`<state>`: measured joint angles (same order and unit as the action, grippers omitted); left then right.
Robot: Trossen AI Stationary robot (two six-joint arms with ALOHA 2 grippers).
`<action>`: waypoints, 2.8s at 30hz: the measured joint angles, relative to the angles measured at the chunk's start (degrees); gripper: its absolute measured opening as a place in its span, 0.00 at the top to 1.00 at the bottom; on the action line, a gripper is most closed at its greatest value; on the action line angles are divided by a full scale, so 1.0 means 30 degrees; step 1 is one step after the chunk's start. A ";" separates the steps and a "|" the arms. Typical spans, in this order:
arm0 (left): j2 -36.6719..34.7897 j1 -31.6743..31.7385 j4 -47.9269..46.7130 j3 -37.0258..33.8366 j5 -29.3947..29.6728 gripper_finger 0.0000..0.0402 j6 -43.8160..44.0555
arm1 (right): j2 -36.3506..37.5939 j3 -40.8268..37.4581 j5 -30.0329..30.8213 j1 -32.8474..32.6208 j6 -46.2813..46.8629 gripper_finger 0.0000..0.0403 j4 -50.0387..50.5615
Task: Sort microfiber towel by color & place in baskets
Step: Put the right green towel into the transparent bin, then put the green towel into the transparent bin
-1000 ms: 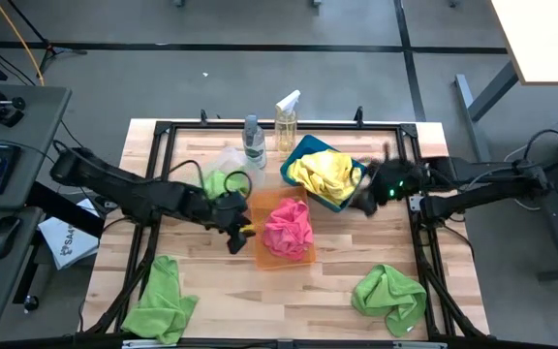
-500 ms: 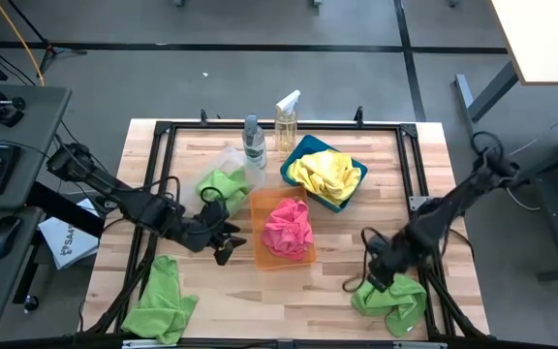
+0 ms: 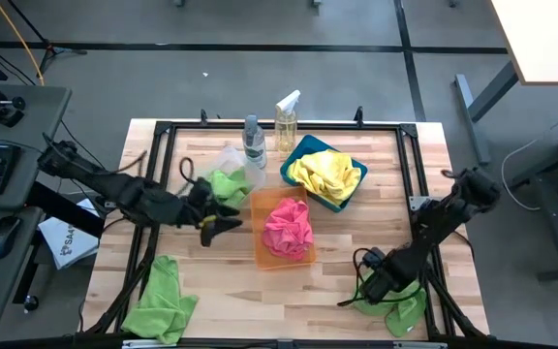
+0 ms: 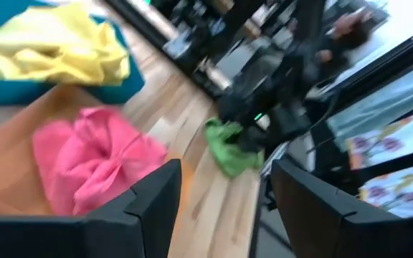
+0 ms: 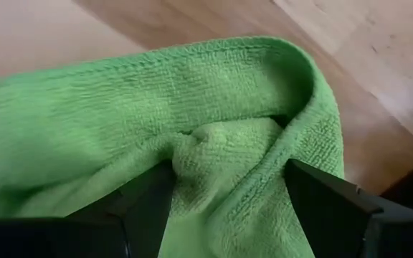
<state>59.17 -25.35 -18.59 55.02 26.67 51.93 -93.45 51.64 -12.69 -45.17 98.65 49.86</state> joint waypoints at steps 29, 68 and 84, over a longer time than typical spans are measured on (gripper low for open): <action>-0.4030 0.0003 0.8843 0.0008 0.3850 0.49 -0.9899 | 0.5830 1.1315 1.6146 0.8030 -1.9154 0.99 -0.3260; -0.2772 -0.0077 1.6413 0.0015 0.0222 0.49 -1.3380 | -1.0597 1.1264 0.7827 1.6639 -1.8596 0.72 -2.3180; -0.2772 -0.0077 1.4732 0.0015 0.1314 0.49 -1.3366 | -0.6336 1.1271 0.3982 1.7608 -2.4238 0.21 -1.9714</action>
<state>50.85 -25.58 25.60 55.07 30.61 11.84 -112.46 85.45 -0.74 7.66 25.93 -9.28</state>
